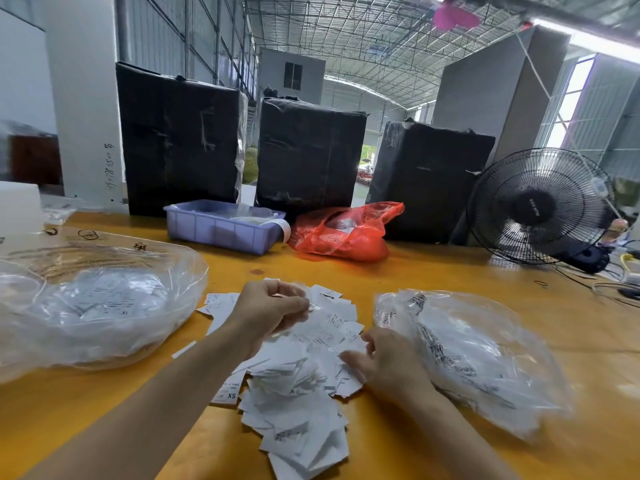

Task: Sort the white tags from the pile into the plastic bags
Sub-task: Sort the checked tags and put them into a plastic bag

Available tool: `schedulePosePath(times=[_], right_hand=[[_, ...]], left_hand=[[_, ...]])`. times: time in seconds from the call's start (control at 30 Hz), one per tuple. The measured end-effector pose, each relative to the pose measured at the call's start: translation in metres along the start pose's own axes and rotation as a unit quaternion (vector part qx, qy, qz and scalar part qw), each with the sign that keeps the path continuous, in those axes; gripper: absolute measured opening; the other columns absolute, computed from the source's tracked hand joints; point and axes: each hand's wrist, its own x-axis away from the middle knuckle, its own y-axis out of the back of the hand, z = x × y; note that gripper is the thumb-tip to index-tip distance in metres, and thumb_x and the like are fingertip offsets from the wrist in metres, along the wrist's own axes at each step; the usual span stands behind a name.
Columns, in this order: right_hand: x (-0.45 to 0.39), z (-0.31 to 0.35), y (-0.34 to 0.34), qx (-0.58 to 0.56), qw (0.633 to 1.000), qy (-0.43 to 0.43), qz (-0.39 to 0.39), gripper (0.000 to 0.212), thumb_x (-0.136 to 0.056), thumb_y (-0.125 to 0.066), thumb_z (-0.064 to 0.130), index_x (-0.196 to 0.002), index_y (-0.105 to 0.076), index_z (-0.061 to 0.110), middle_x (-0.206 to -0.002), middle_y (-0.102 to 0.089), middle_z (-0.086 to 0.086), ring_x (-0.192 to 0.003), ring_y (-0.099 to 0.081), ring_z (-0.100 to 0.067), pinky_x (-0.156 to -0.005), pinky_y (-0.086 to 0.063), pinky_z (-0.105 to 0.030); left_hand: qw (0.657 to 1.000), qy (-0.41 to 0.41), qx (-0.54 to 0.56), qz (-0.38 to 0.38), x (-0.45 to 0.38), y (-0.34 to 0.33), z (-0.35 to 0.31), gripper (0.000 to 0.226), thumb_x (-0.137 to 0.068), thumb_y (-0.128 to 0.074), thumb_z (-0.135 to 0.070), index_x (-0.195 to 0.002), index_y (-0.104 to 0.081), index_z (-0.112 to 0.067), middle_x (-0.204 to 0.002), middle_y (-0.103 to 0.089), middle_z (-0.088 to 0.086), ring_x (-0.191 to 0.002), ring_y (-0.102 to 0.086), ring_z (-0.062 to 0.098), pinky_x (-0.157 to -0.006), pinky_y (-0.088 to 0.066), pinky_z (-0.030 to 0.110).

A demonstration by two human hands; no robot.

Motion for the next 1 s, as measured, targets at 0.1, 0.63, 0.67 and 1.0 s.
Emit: schedulePosePath(times=[0.1,0.63,0.67,1.0], right_hand=[[-0.004,-0.001,-0.009,-0.059,0.998,-0.032,0.004,0.056,-0.079,-0.069,0.045,-0.121,-0.056,0.011,-0.107,-0.060,-0.002,-0.095,-0.054,-0.014,-0.080,-0.042,-0.024],[-0.004,0.001,-0.011,-0.055,0.996,-0.031,-0.068,0.032,-0.079,-0.072,0.031,-0.107,-0.069,0.015,-0.106,-0.063,0.000,-0.092,-0.056,-0.014,-0.075,-0.043,-0.023],[-0.004,0.001,-0.010,-0.055,0.995,-0.023,-0.078,0.029,-0.079,-0.072,0.029,-0.105,-0.069,0.016,-0.102,-0.065,0.001,-0.088,-0.055,-0.011,-0.073,-0.043,-0.021],[-0.003,-0.001,0.003,-0.041,0.995,-0.010,-0.090,0.009,-0.087,-0.066,0.021,-0.091,-0.072,0.017,-0.093,-0.071,0.003,-0.077,-0.055,-0.006,-0.068,-0.043,-0.019]], left_hand=[[0.999,-0.008,-0.050,0.013,-0.002,0.001,0.004,0.004,-0.077,-0.073,-0.002,-0.079,-0.070,-0.003,-0.062,-0.067,0.008,-0.039,-0.048,0.007,-0.041,-0.037,0.018],[0.993,0.003,-0.105,0.045,-0.002,-0.004,0.011,0.023,-0.067,-0.079,-0.029,-0.079,-0.074,-0.010,-0.045,-0.057,-0.013,-0.050,-0.042,0.008,-0.045,-0.035,0.017],[0.993,0.005,-0.114,0.042,-0.003,-0.004,0.012,0.019,-0.070,-0.080,-0.025,-0.080,-0.074,-0.010,-0.044,-0.055,-0.013,-0.051,-0.042,0.009,-0.046,-0.035,0.018],[0.989,0.018,-0.124,0.073,-0.008,-0.001,0.017,0.017,-0.075,-0.078,-0.015,-0.085,-0.074,-0.002,-0.044,-0.048,-0.004,-0.038,-0.037,0.007,-0.040,-0.034,0.017]])
